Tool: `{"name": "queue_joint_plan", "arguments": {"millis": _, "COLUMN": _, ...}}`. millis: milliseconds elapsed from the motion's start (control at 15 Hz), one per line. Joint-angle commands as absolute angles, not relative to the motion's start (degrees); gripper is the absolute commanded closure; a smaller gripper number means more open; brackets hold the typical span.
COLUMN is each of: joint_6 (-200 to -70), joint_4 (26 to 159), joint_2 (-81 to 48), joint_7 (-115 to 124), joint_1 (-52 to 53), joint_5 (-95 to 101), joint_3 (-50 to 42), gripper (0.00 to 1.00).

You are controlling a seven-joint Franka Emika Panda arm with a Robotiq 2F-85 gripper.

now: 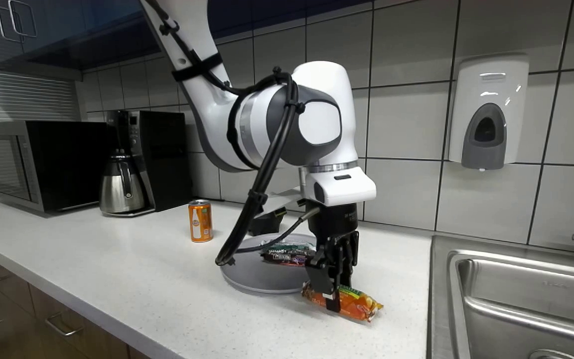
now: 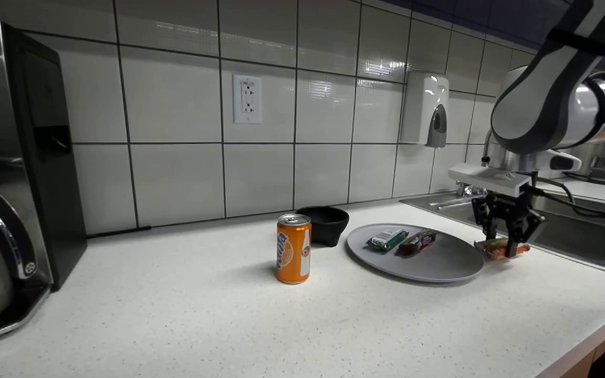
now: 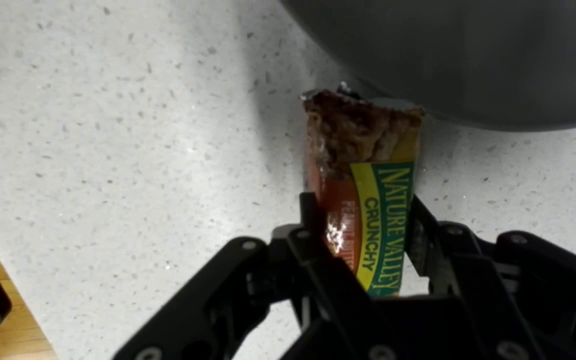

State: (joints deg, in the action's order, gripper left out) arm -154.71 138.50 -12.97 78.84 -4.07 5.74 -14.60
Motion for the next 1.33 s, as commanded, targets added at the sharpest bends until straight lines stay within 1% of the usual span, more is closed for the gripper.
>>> {"name": "queue_joint_plan", "arguments": {"millis": 0, "joint_6": -153.94, "joint_4": 139.31, "joint_2": -10.21, "joint_7": 81.05, "joint_1": -2.05, "joint_5": 8.54, "joint_3": -15.89, "gripper": 0.82}}
{"name": "queue_joint_plan", "arguments": {"millis": 600, "joint_6": -152.89, "joint_4": 139.54, "joint_2": -6.55, "joint_7": 86.38, "joint_1": 0.13, "joint_5": 15.33, "joint_3": -14.70, "gripper": 0.82}}
{"name": "queue_joint_plan", "arguments": {"millis": 1267, "joint_6": -152.36, "joint_4": 139.63, "joint_2": -6.56, "joint_7": 84.89, "joint_1": 1.84, "joint_5": 14.13, "joint_3": -9.65, "gripper": 0.82}}
